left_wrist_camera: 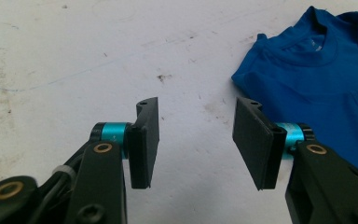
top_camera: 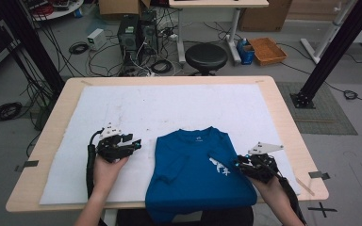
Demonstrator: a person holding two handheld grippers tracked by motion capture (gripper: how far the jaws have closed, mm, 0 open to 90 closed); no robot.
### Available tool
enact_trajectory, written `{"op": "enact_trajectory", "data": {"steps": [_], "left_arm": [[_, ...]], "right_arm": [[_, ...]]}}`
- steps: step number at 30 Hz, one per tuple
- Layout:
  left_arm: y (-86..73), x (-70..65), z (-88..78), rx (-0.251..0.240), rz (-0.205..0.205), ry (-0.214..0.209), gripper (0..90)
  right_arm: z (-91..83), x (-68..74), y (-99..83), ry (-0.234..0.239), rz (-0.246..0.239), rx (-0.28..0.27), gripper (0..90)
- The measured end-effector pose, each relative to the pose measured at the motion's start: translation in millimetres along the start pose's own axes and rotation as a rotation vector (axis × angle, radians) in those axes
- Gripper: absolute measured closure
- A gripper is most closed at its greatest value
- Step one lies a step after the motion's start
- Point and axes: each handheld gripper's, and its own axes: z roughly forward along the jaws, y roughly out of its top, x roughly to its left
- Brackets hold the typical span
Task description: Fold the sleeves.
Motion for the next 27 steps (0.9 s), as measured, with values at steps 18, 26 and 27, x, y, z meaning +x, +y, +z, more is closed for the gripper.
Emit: {"op": "enact_trajectory", "data": {"steps": [18, 26, 27], "left_arm": [[0.0, 0.3, -0.2, 0.004, 0.014, -0.014, 50.9], [0.4, -0.8, -0.3, -0.001, 0.009, -0.014, 50.7], [0.4, -0.8, -0.3, -0.001, 0.009, -0.014, 50.5]], "right_arm": [[-5.3, 30.6, -2.8, 0.267, -0.289, -0.018, 89.9], [-1.1, 16.9, 6.9, 0.110, -0.094, -0.087, 66.2], [2.8, 16.6, 8.0, 0.096, -0.079, -0.082, 66.2]]}}
